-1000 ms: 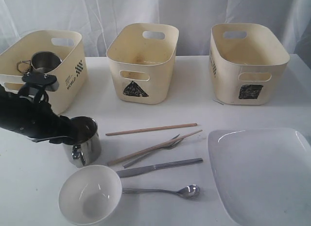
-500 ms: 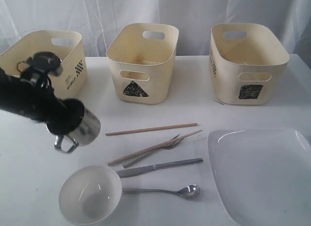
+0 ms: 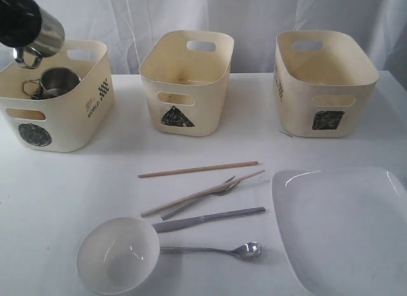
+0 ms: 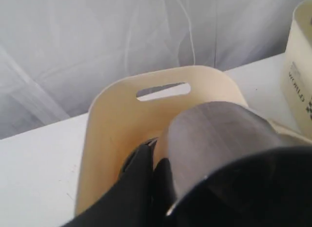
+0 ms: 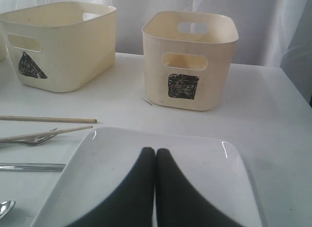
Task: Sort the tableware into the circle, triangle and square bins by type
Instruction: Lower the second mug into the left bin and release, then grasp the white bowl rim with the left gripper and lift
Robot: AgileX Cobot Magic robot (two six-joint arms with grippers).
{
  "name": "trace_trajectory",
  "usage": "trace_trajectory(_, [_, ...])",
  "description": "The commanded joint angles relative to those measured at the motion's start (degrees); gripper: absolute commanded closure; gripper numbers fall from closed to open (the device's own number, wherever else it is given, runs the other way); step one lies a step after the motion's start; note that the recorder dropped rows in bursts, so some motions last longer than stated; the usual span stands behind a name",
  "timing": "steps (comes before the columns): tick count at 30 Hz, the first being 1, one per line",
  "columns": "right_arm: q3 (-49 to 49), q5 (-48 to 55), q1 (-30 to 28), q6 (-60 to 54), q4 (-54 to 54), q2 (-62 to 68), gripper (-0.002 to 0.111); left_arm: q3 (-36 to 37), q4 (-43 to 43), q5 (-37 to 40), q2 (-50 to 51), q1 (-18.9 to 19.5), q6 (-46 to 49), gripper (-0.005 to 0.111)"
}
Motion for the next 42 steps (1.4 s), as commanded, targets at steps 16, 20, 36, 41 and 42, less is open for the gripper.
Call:
trace_trajectory(16, [0.41,-0.33,-0.32,0.19,-0.13,-0.31,0.108,-12.91,1.61,23.29,8.58,0.15,-0.41,0.081])
trace_trajectory(20, [0.41,-0.33,-0.32,0.19,-0.13,-0.31,0.108,-4.89,1.61,25.44,-3.49,0.15,-3.91,0.081])
trace_trajectory(36, [0.41,-0.33,-0.32,0.19,-0.13,-0.31,0.108,39.32,-8.38,23.81,-30.04,-6.06,-0.24,0.08])
trace_trajectory(41, [0.41,-0.22,-0.32,0.19,-0.13,-0.31,0.108,46.07,-13.01,22.8,-29.91,-11.72,1.85,0.056])
trace_trajectory(42, [0.41,-0.22,-0.32,0.19,-0.13,-0.31,0.108,46.73,-13.01,22.01,-29.91,-12.64,1.85,0.052])
